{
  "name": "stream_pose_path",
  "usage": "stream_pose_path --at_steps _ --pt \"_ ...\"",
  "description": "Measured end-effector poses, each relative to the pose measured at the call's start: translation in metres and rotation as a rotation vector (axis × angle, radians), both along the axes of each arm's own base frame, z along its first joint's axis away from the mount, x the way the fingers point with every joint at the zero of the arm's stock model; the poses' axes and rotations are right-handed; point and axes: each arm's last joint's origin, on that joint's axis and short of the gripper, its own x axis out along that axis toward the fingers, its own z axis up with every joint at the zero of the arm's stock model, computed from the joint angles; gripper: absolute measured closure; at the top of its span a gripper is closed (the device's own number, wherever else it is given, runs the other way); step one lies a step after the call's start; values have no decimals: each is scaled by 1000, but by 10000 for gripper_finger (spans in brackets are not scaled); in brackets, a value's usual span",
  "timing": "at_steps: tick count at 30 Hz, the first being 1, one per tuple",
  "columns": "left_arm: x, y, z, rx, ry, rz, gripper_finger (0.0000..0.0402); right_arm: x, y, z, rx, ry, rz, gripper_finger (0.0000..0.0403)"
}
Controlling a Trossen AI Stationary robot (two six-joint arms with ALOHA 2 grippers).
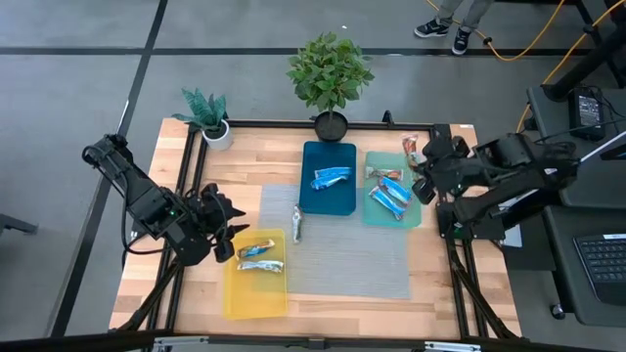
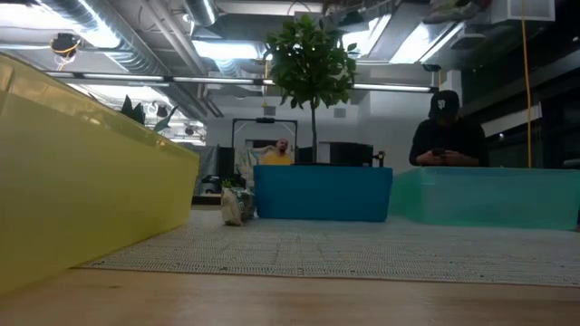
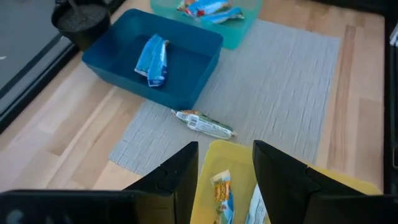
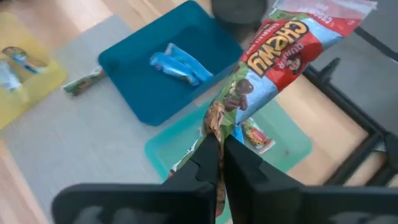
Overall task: Pick and place Granola Bars by type
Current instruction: Put the red granola bar into the green bin
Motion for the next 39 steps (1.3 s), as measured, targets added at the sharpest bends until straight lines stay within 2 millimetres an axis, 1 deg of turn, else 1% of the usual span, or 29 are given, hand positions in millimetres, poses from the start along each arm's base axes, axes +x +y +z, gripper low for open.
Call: stream_pose_path --at_steps 6,9,11,14,17,20,24,28,31,34,36,39 --pt "0 1 1 9 -46 54 258 -6 -22 2 -72 55 -12 387" --pt "0 1 1 10 -47 56 258 -8 -31 -6 -80 110 -11 388" --pt "0 1 1 5 -51 62 257 -8 -35 -17 -64 136 -4 385" --pt "0 2 1 -1 -68 85 256 -6 -39 -38 -26 150 11 381" --pt "0 2 1 -14 -75 98 258 -2 -40 -59 23 132 46 380" --pt "0 2 1 -20 -77 102 258 4 -40 -75 81 103 110 380" --pt "0 2 1 -21 -76 101 256 12 -41 -89 165 115 241 385" --pt "0 2 1 -22 -76 102 258 20 -44 -97 234 151 295 386" --pt "0 2 1 -20 -77 103 257 28 -45 -103 243 188 292 381" --pt "0 2 2 -19 -79 104 256 40 -50 -111 216 224 245 381" --pt "0 2 2 -18 -81 106 257 48 -54 -122 212 235 210 384" --pt "0 2 2 -31 -87 117 258 56 -56 -146 260 240 184 387"
